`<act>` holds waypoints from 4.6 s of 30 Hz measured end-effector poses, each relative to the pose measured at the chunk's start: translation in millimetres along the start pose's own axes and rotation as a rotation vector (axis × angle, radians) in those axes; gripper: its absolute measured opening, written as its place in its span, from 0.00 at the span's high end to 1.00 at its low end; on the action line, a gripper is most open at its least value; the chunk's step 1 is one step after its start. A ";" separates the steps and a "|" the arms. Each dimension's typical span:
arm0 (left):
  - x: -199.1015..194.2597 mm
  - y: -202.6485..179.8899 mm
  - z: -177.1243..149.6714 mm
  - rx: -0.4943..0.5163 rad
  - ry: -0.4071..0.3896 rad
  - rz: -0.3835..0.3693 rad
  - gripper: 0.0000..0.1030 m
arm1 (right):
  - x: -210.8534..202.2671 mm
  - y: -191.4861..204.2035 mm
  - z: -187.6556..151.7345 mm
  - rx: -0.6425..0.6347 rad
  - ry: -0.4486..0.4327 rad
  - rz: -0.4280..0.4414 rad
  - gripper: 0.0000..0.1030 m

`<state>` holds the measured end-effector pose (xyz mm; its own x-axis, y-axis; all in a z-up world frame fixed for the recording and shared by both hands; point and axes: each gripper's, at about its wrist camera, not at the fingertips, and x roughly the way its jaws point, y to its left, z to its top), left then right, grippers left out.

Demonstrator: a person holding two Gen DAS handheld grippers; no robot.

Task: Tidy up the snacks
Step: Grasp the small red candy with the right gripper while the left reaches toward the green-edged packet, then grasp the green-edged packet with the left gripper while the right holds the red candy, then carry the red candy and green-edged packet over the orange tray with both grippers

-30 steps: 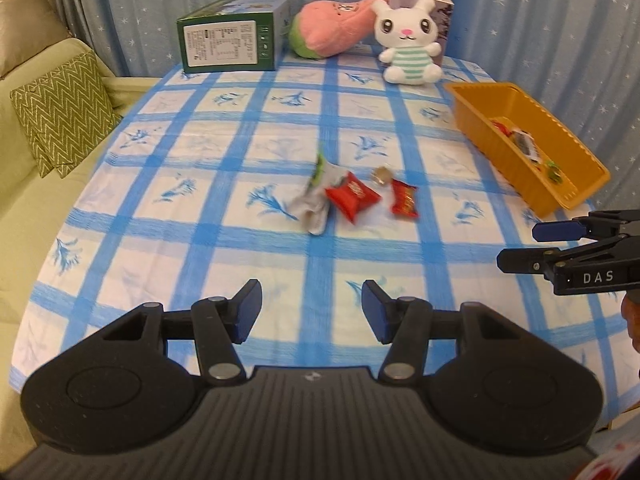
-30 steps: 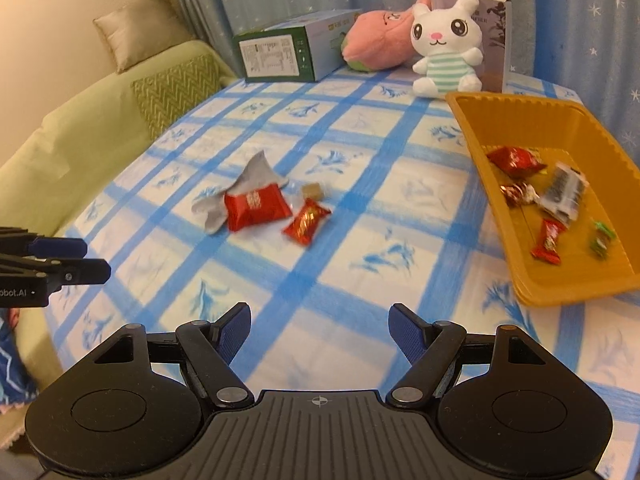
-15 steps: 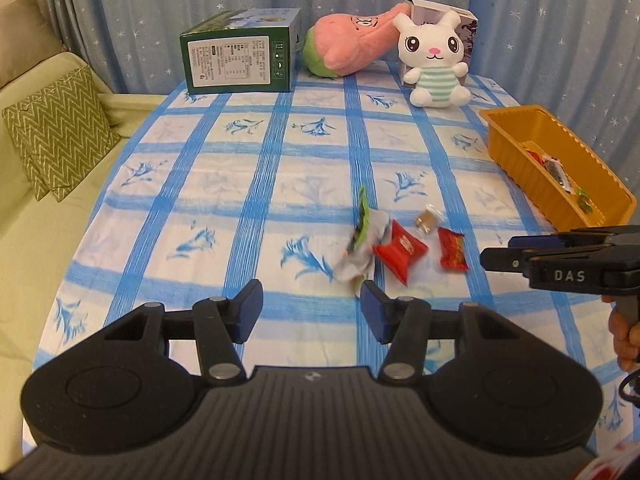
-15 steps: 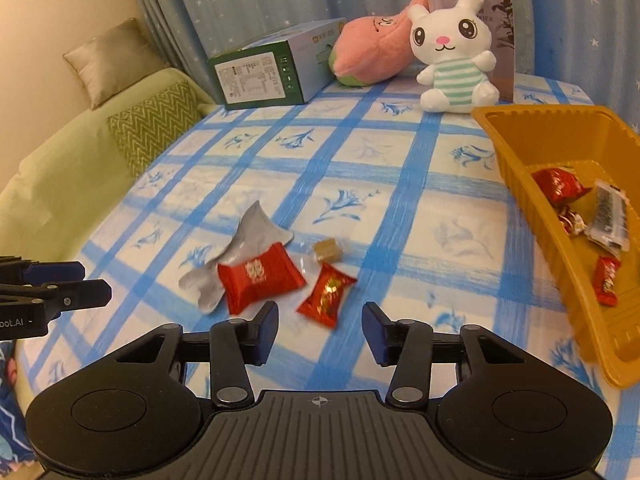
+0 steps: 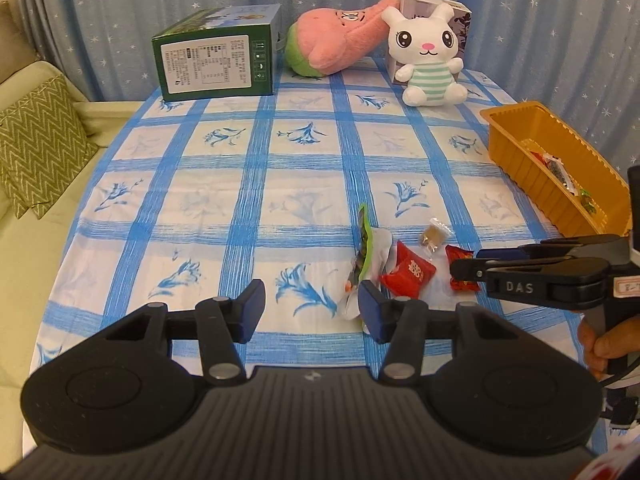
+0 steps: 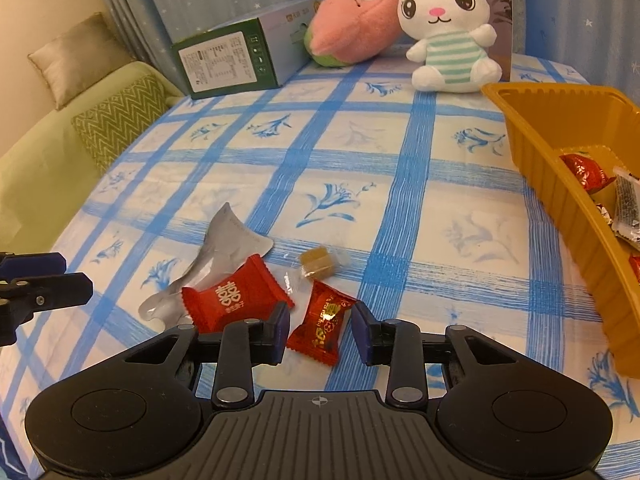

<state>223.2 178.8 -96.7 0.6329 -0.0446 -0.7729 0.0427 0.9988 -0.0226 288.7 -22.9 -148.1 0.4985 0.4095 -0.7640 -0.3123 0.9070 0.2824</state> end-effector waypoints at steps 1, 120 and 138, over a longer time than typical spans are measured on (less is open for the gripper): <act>1.8 0.2 0.9 0.003 0.001 -0.004 0.53 | 1.9 0.5 0.6 0.000 0.002 -0.004 0.66; -50.1 -273.6 41.2 0.141 -0.108 -0.327 0.81 | -225.9 -165.7 -39.1 0.126 -0.197 -0.098 0.80; 0.4 -315.2 82.9 0.001 -0.069 -0.227 0.81 | -208.4 -231.7 13.2 0.116 -0.205 -0.057 0.80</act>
<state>274.1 -137.5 -37.2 0.6584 -0.2691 -0.7029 0.1906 0.9631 -0.1903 267.9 -317.2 -46.6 0.6704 0.3576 -0.6501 -0.1894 0.9296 0.3160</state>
